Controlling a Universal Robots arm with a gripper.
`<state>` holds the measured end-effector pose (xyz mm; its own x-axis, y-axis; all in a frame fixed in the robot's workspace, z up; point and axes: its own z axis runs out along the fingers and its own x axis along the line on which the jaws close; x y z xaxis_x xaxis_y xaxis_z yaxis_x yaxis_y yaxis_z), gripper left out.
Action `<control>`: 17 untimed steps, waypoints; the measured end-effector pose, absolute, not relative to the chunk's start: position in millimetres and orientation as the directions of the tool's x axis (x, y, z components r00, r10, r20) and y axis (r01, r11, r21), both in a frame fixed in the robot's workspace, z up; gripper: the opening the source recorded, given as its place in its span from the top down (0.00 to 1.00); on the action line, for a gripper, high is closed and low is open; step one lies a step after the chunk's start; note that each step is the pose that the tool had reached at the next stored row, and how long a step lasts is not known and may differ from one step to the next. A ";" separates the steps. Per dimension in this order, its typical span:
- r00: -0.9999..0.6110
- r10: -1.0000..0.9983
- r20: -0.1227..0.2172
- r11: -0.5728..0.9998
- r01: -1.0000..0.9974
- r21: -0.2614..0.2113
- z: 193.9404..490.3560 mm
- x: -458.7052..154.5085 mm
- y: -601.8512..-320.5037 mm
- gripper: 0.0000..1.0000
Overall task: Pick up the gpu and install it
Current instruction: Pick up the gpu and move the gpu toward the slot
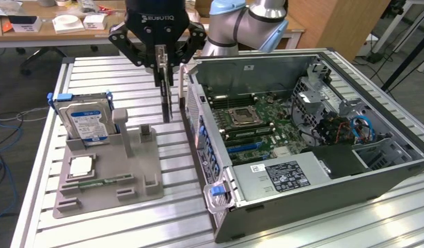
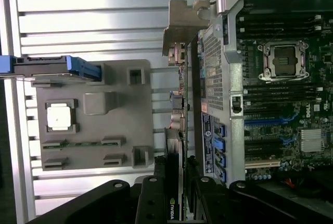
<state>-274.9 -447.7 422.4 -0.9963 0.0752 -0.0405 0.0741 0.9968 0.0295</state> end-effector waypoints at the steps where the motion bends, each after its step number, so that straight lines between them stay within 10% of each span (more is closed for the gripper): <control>1: -0.996 0.075 -0.040 0.997 0.074 0.030 422.4 -272.3 -447.6 0.74; 17: -0.996 0.075 -0.041 0.997 0.074 0.031 422.3 -229.2 -446.2 0.74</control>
